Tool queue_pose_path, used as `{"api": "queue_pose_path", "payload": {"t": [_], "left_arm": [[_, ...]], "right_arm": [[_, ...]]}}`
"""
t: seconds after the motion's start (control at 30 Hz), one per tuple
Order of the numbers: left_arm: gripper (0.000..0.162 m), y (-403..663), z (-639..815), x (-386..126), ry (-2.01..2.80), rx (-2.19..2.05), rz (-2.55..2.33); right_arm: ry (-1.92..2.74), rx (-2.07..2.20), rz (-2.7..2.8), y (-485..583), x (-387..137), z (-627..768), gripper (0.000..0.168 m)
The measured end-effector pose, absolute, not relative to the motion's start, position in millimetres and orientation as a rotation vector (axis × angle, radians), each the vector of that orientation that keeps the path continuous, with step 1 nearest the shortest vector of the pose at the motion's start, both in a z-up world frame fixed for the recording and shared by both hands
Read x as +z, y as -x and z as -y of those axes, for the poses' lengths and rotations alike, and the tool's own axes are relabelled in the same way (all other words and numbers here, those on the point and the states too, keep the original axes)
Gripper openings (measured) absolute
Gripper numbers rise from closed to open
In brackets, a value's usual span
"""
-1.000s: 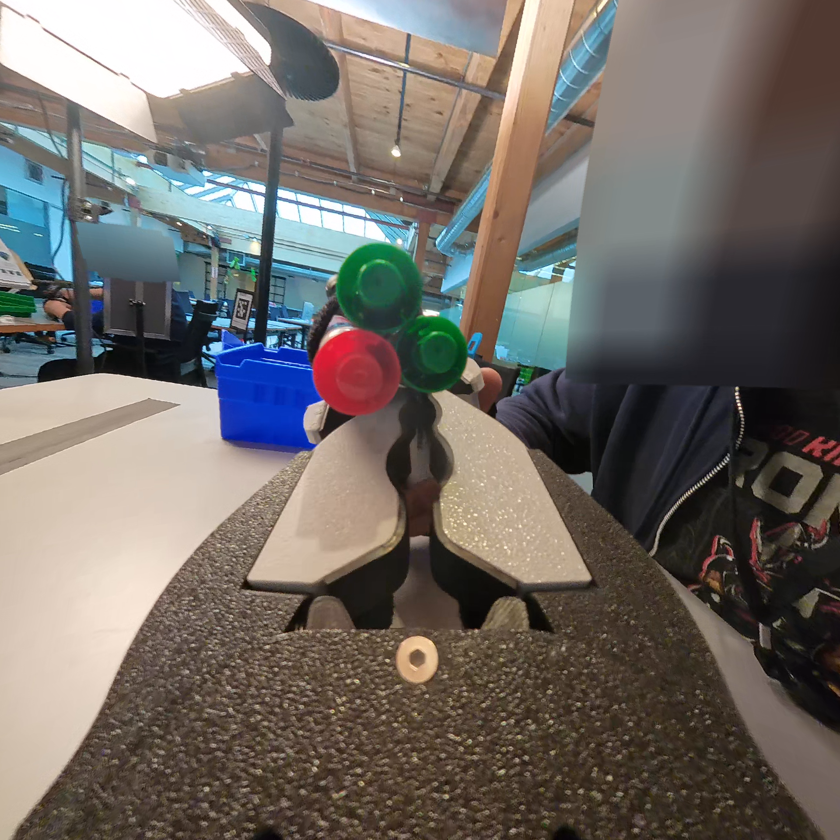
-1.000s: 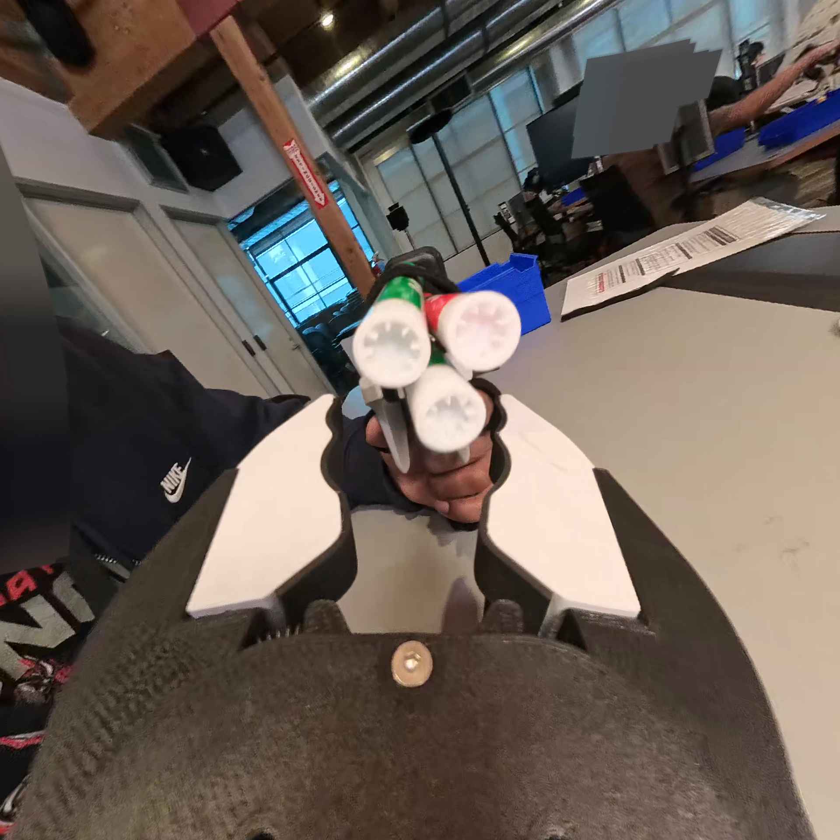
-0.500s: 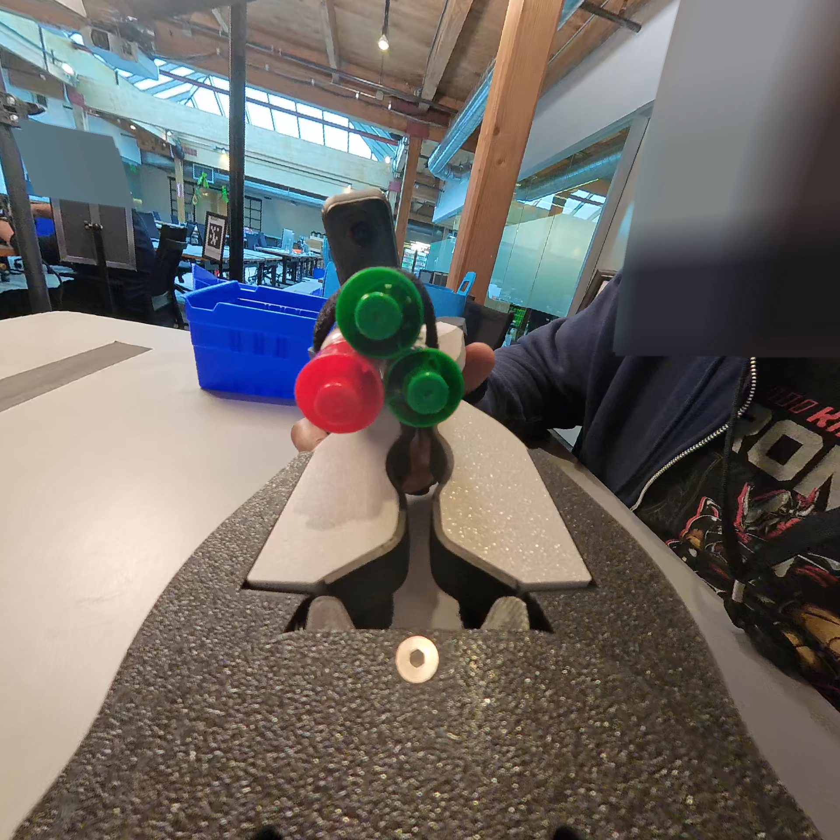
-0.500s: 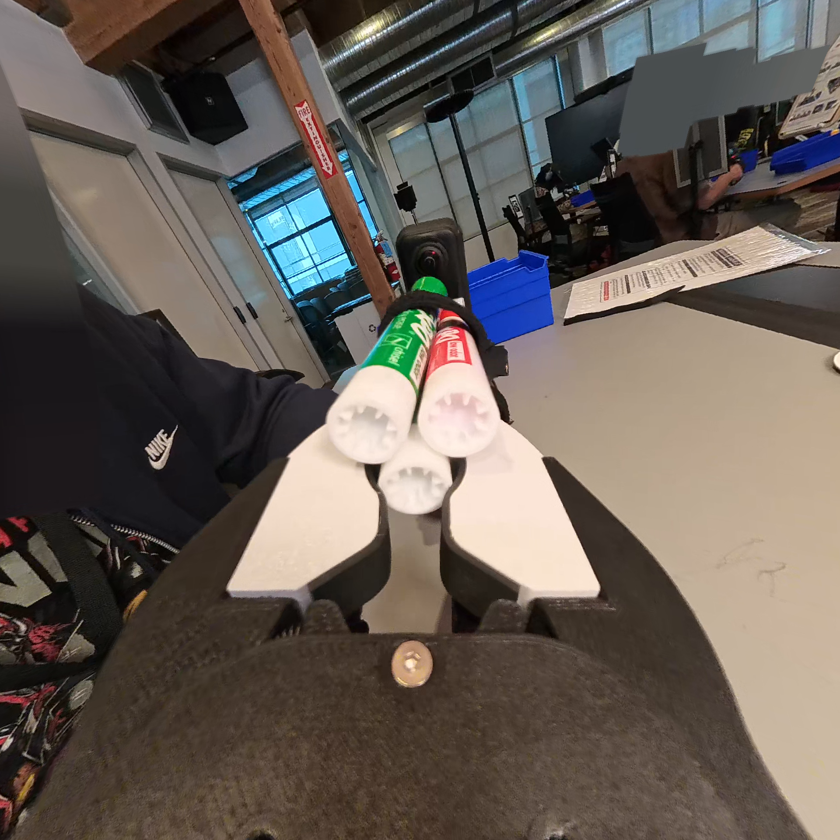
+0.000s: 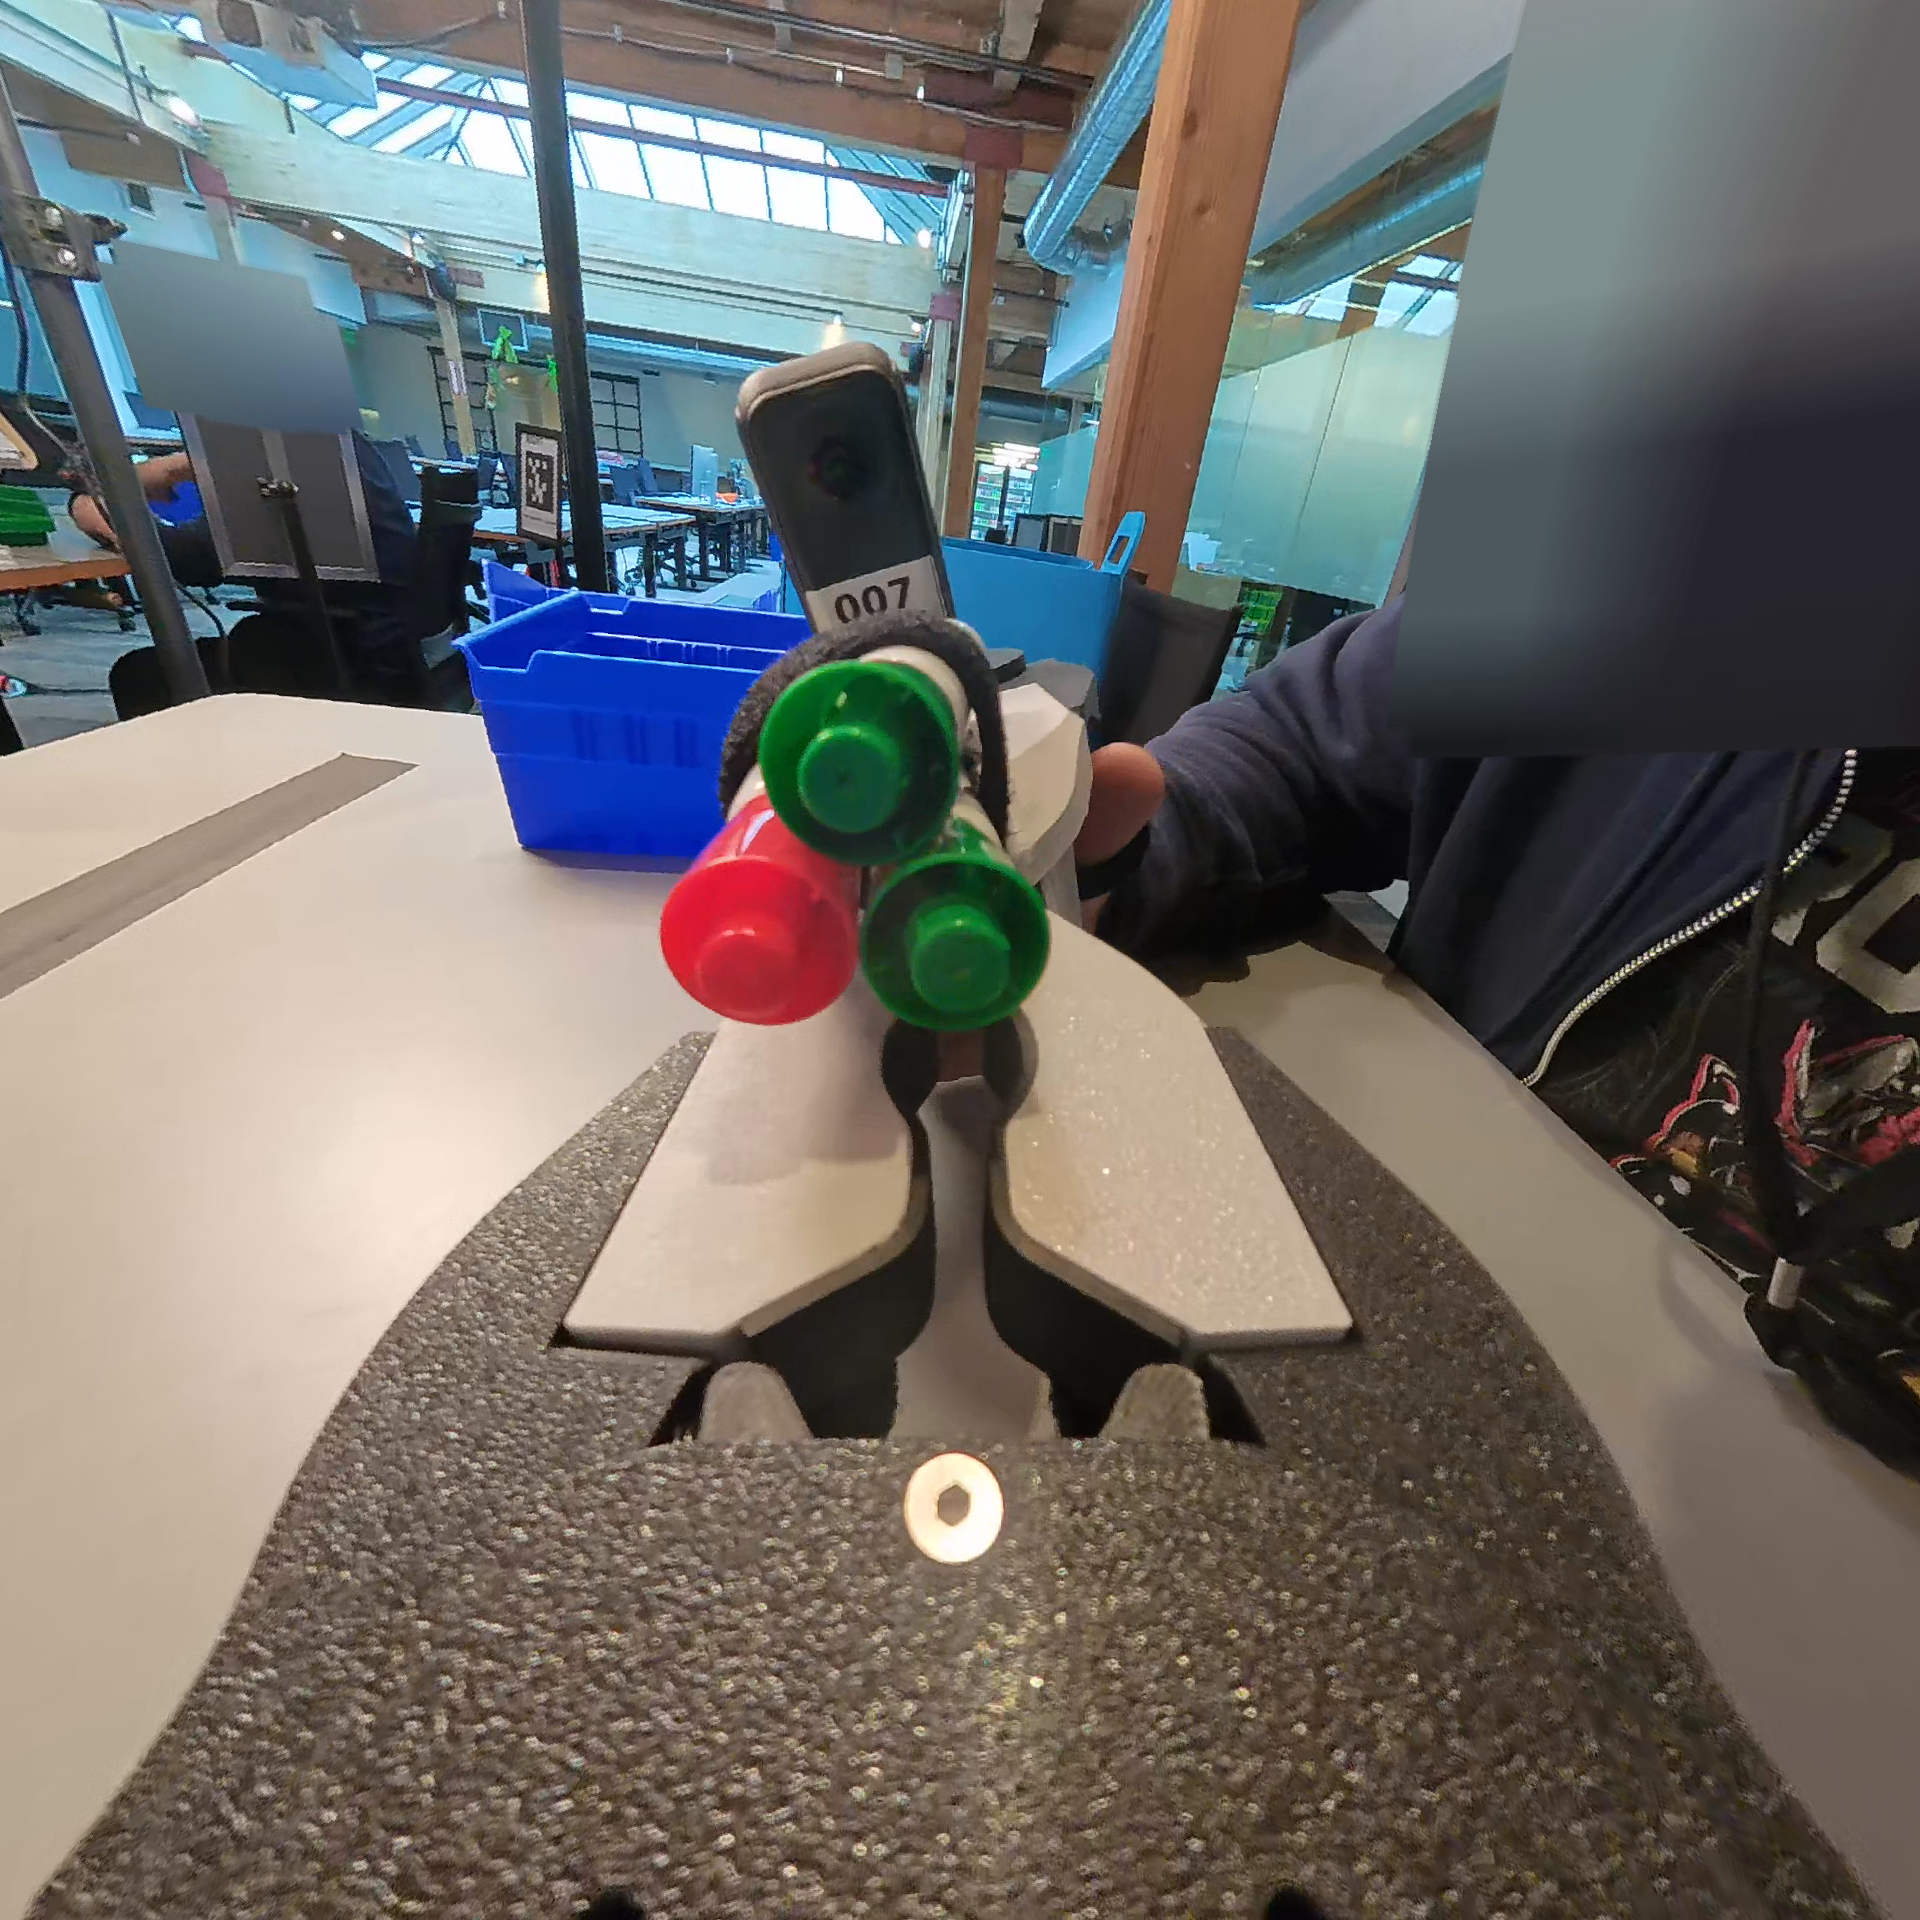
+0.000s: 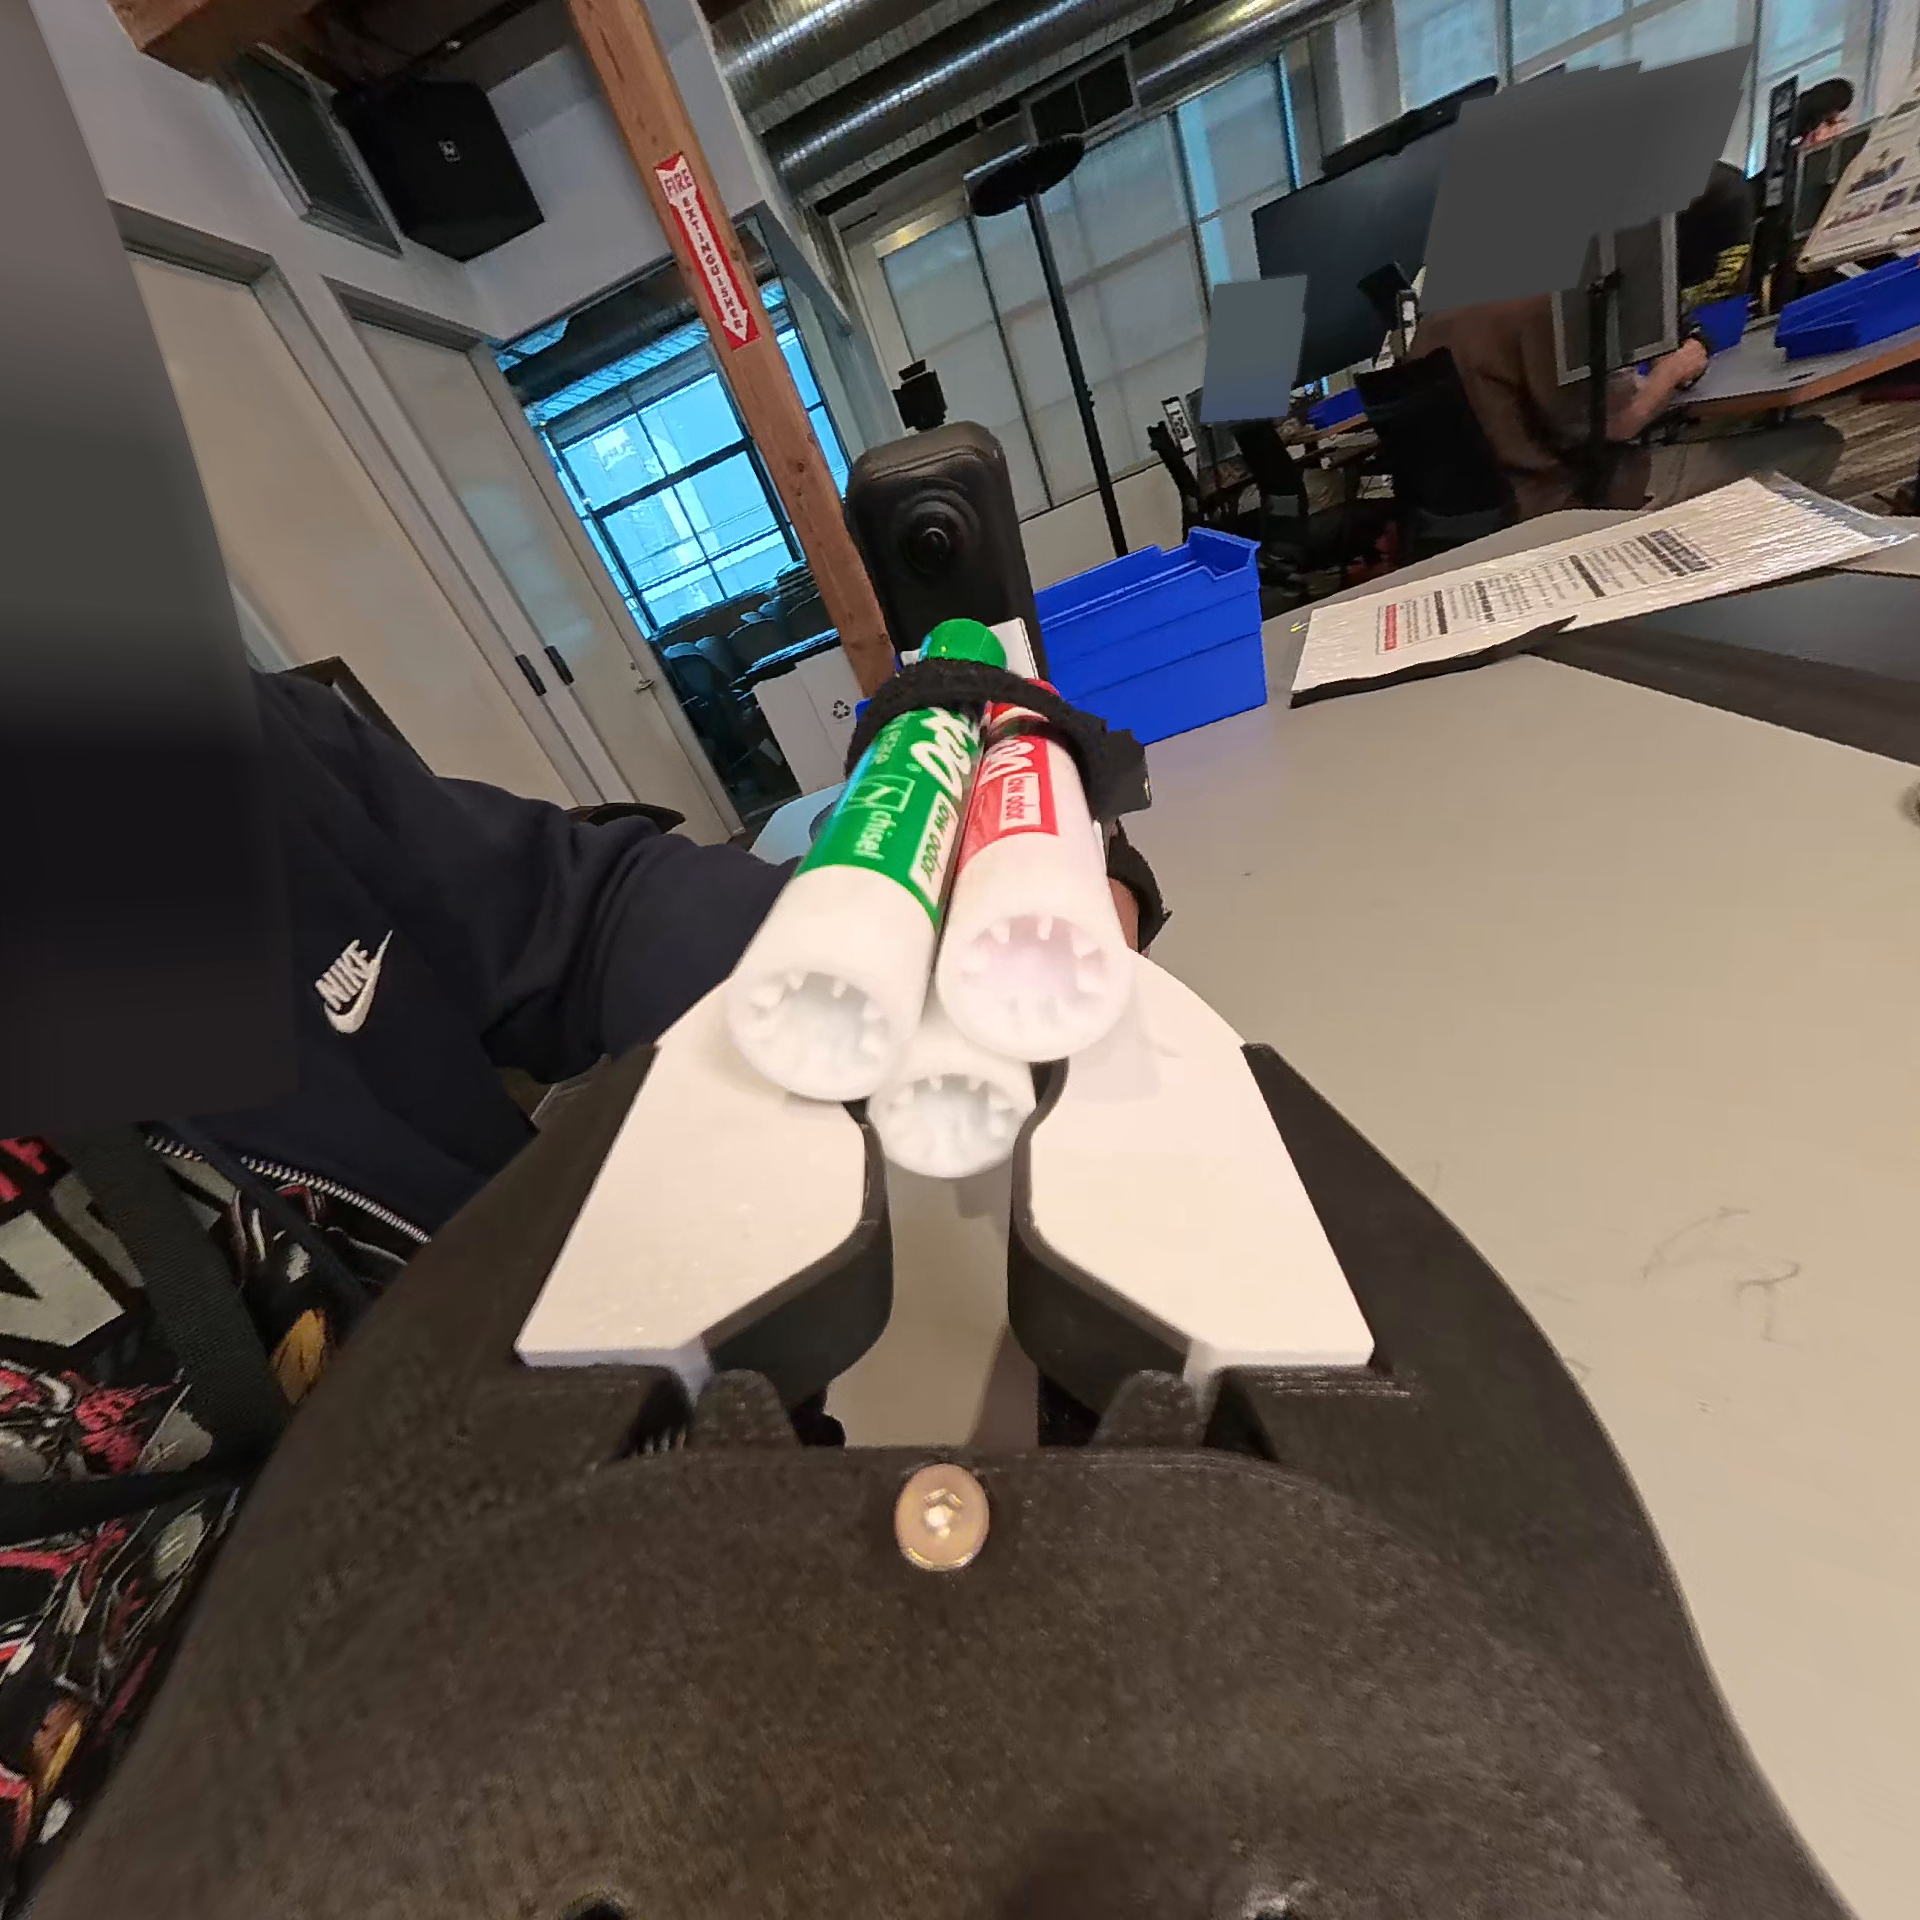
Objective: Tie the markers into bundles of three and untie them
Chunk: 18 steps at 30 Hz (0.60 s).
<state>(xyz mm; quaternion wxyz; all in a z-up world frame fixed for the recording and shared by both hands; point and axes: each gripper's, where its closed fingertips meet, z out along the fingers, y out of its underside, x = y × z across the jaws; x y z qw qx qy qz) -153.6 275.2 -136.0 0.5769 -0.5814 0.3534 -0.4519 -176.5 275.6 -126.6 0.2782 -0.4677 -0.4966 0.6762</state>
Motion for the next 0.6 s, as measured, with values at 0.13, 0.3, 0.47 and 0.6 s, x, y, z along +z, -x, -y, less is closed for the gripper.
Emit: {"api": "queue_pose_path", "payload": {"t": [0.13,0.3,0.47,0.6], "left_arm": [[0.003,151.9,-273.7,-137.0,1.35,-1.012,-0.858],[0.003,151.7,-274.1,-140.6,1.366,-0.97,-0.883],[0.003,149.1,-268.6,-139.6,1.328,-0.972,-0.921],[0.003,146.1,-261.5,-139.8,1.298,-0.991,-0.969]], "right_arm": [[1.269,1.815,1.35,175.9,-128.6,-274.9,0.026],[1.275,1.782,1.369,175.8,-131.8,-275.4,0.028],[1.231,1.71,1.389,175.7,-132.1,-277.2,0.042],[1.199,1.706,1.419,175.2,-132.1,-271.0,0.047]]}}
